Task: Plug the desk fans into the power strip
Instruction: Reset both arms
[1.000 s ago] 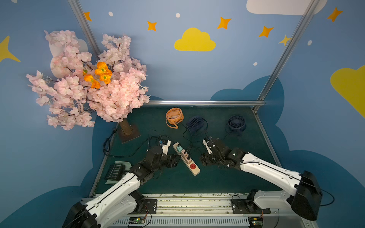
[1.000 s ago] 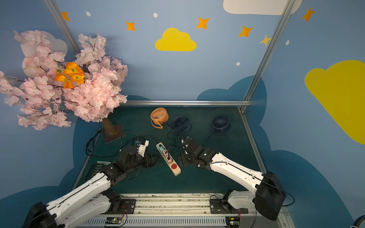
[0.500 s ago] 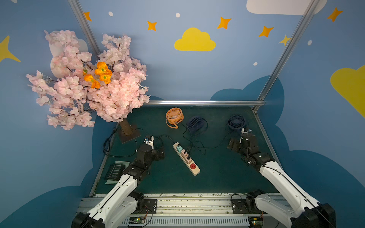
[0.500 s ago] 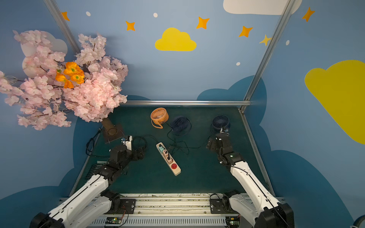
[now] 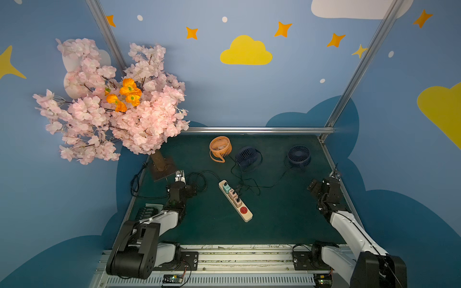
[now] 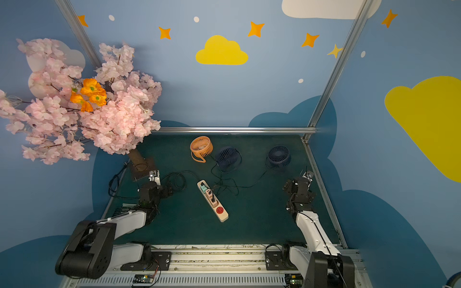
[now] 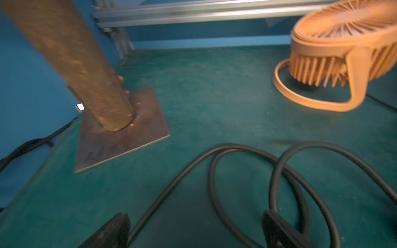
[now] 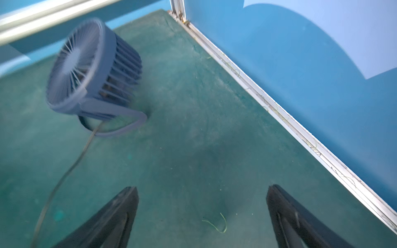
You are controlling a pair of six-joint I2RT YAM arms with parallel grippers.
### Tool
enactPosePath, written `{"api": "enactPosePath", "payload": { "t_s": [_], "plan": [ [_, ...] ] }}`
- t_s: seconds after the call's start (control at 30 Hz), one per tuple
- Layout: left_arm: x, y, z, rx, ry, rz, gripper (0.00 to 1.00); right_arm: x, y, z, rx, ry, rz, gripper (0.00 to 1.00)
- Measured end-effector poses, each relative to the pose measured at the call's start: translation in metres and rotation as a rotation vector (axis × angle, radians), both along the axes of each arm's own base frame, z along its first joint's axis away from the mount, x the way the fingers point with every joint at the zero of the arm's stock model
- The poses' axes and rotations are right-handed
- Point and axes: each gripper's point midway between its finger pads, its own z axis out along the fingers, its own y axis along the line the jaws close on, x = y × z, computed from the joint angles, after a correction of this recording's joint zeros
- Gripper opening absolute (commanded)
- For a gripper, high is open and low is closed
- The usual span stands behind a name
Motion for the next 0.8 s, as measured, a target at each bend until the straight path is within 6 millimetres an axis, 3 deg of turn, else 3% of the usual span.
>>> {"api": "enactPosePath", "payload": {
  "t_s": [0.2, 0.37, 0.63, 0.8],
  "plan": [
    [0.022, -0.029, -0.024, -0.001, 0.014, -0.187, 1.00, 0.009, 0.006, -0.020, -0.080, 0.009, 0.101, 0.98],
    [0.039, -0.033, -0.001, 0.002, -0.071, -0.200, 1.00, 0.030, 0.025, -0.011, -0.115, -0.068, 0.208, 0.98],
    [0.041, -0.033, 0.006, 0.006, -0.101, -0.201, 1.00, 0.054, 0.061, -0.007, -0.136, -0.130, 0.354, 0.98],
    [0.041, -0.033, 0.006, 0.006, -0.101, -0.202, 1.00, 0.066, 0.076, -0.045, -0.148, -0.056, 0.431, 0.98]
  ]
}}
